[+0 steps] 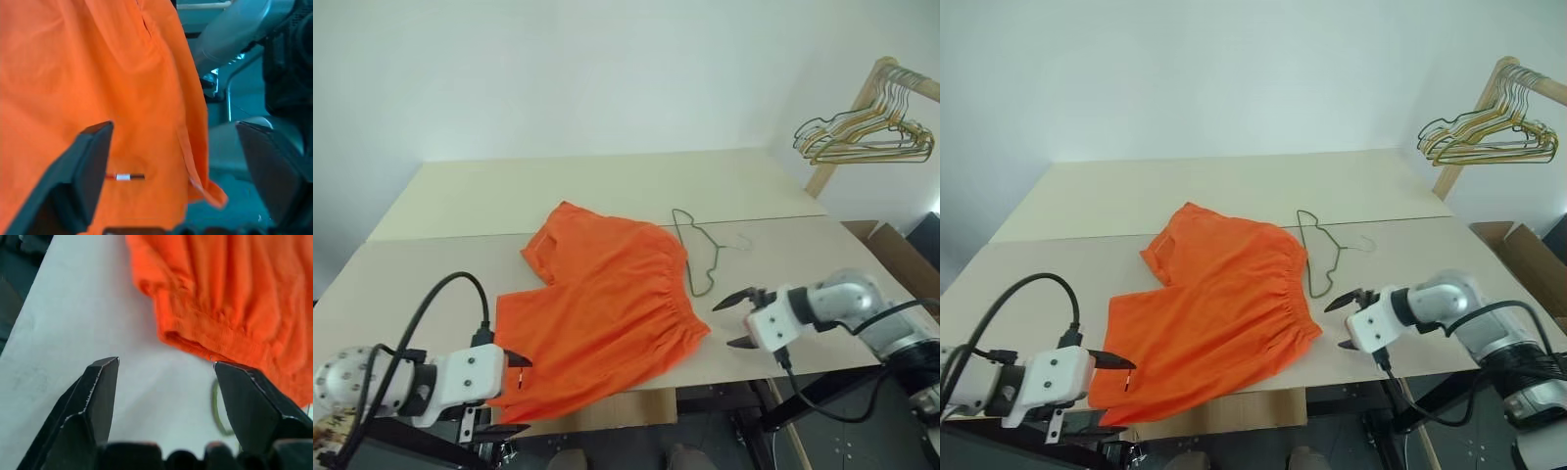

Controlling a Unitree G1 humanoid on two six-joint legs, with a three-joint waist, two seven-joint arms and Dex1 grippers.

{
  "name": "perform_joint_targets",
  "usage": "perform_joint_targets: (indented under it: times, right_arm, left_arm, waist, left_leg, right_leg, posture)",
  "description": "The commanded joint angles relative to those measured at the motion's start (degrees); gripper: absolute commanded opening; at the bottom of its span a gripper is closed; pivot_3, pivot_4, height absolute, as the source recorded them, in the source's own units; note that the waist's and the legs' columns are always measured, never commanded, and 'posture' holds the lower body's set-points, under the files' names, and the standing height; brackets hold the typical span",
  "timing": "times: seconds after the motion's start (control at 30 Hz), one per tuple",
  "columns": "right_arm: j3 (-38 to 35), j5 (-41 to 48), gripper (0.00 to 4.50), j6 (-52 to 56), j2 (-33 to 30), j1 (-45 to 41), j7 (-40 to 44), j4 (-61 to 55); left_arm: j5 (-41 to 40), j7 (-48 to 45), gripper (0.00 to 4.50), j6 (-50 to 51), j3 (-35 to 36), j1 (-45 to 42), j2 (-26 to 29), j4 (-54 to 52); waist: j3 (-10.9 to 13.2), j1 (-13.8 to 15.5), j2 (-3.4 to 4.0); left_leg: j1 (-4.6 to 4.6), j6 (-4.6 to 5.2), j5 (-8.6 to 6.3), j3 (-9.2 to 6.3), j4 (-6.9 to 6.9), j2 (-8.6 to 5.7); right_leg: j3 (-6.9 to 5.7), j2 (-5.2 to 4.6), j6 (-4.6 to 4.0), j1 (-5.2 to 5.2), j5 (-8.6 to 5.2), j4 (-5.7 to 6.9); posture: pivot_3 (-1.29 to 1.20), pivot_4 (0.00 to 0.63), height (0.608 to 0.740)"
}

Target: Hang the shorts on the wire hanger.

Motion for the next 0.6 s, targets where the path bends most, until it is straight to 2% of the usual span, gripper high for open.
perform_joint_targets:
  times: [0.03,0.13,0.27,0.4,0.47,0.6]
  right_arm:
    - [-6.1,7.1,3.68,14.7,-0.9,-2.6,1.8,-2.2]
    - [-7.9,4.0,3.68,34.8,5.2,-7.4,-9.6,-1.8]
    - [-8.6,1.2,3.68,59.7,17.2,-12.5,-24.8,-0.3]
    - [-8.3,-2.7,3.68,67.7,24.1,-12.7,-33.7,-0.1]
    - [-6.8,-6.5,3.68,67.6,27.0,-12.2,-39.1,1.8]
    - [-8.1,-8.2,3.68,68.7,30.3,-12.8,-43.9,6.2]
  left_arm:
    - [0.0,-4.2,4.48,-0.7,6.3,1.0,1.2,3.6]
    - [-4.1,-2.9,4.48,1.5,7.8,-3.7,-0.2,7.1]
    - [-7.6,1.0,4.48,3.3,4.6,-13.0,-2.3,9.6]
    - [-7.1,2.0,4.48,2.8,1.1,-16.0,-2.3,9.6]
    - [-8.1,2.8,4.48,3.2,-0.6,-17.8,-2.6,8.7]
    - [-8.6,4.4,4.48,3.8,-2.1,-20.9,-2.7,8.3]
  waist:
    - [0.0,0.0,0.02]
    - [0.0,-0.1,0.01]
    - [0.0,0.0,-0.01]
    - [0.0,0.5,0.04]
    - [0.0,0.7,0.03]
    - [0.0,0.6,0.03]
  left_leg:
    - [0.02,0.0,0.0,0.01,0.0,0.0]
    - [0.05,0.0,0.0,0.04,0.01,0.02]
    - [0.05,-0.02,0.01,0.0,0.01,0.03]
    - [-0.4,-0.07,-0.03,-0.04,-0.05,-0.03]
    - [-1.11,-0.13,-0.01,-0.05,-0.02,-0.08]
    - [-1.71,-0.24,0.05,-0.03,0.0,-0.12]
  right_leg:
    - [0.0,0.01,-0.11,0.0,-0.07,0.01]
    - [0.0,0.02,-0.26,-0.02,-0.15,0.07]
    - [0.0,0.11,-0.05,-0.07,-0.01,0.18]
    - [-0.04,0.08,0.03,-0.49,0.0,0.2]
    - [-0.05,0.04,0.05,-1.19,0.01,0.25]
    - [-0.03,0.0,0.08,-1.8,0.04,0.28]
  posture:
    - [0.08,0.0,0.74]
    - [0.07,0.0,0.74]
    - [0.07,0.0,0.74]
    - [0.06,0.0,0.74]
    - [0.06,0.0,0.74]
    - [0.07,0.0,0.74]
